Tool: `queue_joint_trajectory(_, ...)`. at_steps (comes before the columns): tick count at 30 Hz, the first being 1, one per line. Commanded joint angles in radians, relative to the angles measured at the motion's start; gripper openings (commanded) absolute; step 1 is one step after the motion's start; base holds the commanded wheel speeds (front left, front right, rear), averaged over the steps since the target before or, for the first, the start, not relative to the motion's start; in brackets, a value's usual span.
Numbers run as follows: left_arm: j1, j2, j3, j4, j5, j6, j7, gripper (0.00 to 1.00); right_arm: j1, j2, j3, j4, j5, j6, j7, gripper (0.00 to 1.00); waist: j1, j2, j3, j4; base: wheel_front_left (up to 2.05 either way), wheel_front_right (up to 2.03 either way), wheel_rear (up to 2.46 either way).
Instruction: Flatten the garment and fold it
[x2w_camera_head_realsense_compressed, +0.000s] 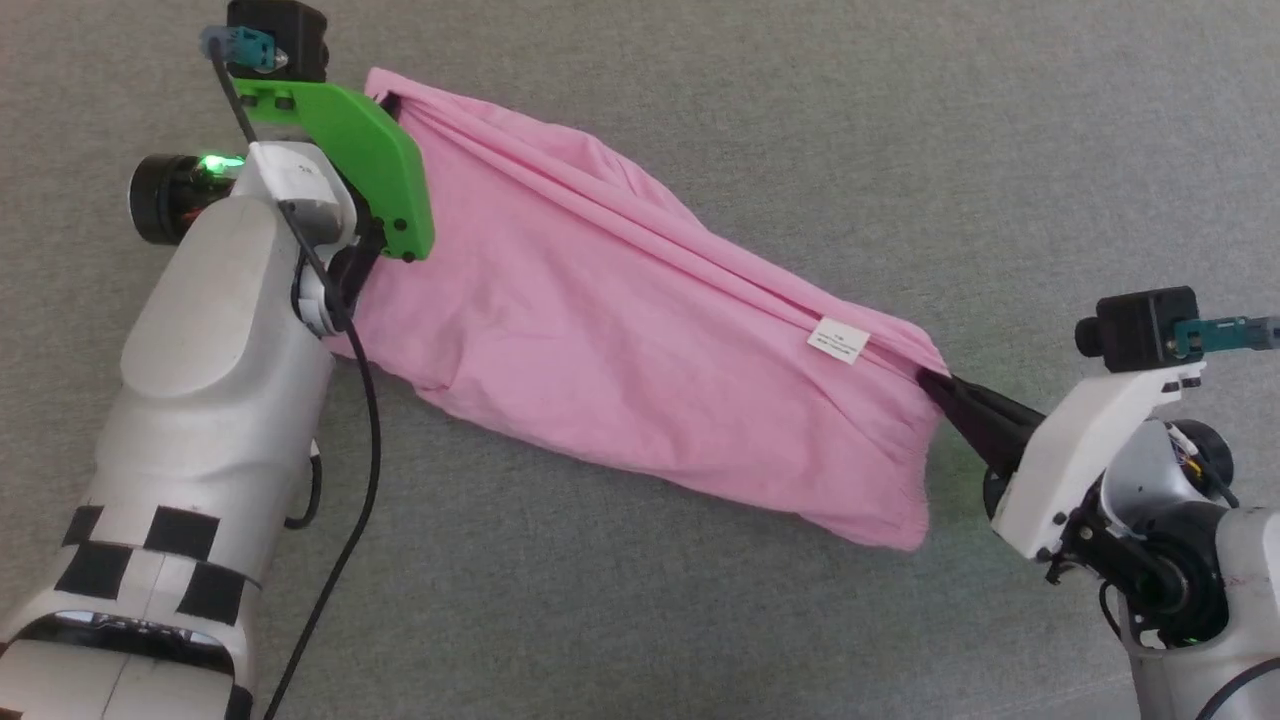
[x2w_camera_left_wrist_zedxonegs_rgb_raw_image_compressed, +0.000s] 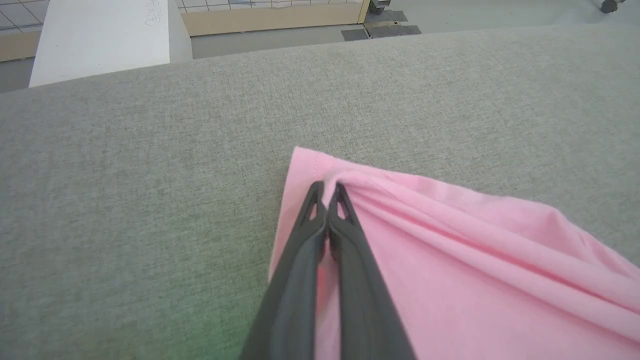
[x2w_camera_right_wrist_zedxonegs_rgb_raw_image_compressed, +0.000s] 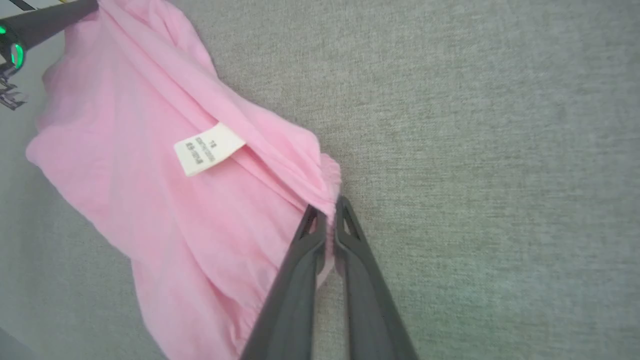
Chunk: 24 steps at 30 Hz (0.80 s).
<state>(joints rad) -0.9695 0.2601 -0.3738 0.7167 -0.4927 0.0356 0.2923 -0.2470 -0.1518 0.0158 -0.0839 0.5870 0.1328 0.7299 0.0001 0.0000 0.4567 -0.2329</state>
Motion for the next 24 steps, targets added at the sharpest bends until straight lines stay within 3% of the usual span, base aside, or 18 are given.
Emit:
queue_joint_trajectory(1,-0.026,0.014,0.006,0.015,0.011,0.01,-0.02,1.0,-0.013,-0.013,0.014,-0.003,0.012,-0.002,-0.016,1.0,-0.0001,0.0,0.01,-0.01,0.0,0.0,0.0)
queue_joint_trajectory(8,-0.034,-0.001,0.012,0.047,0.007,0.002,-0.129,1.0,0.018,-0.021,0.006,-0.051,0.017,-0.002,-0.149,1.0,-0.0001,0.0,-0.034,0.015,0.0,0.0,0.0)
queue_joint_trajectory(12,-0.002,0.01,0.011,0.02,0.023,-0.008,-0.255,1.0,0.079,0.009,-0.048,-0.107,-0.04,-0.002,-0.193,1.0,-0.0001,0.0,-0.089,0.035,0.0,0.0,0.0)
queue_joint_trajectory(17,0.141,0.049,0.006,-0.085,0.059,0.004,-0.455,1.0,0.208,0.052,-0.084,-0.2,-0.248,-0.002,-0.136,1.0,-0.0001,0.0,-0.162,0.071,0.0,0.0,0.0)
queue_joint_trajectory(20,0.258,0.072,0.019,-0.169,0.053,0.022,-0.503,1.0,0.261,0.076,-0.063,-0.243,-0.324,-0.002,-0.081,1.0,-0.0001,0.0,-0.191,0.086,0.0,0.0,0.0)
queue_joint_trajectory(24,0.428,0.098,0.043,-0.315,0.043,0.079,-0.519,1.0,0.294,0.095,-0.031,-0.239,-0.361,-0.002,-0.025,1.0,-0.0001,0.0,-0.218,0.116,0.0,0.0,0.0)
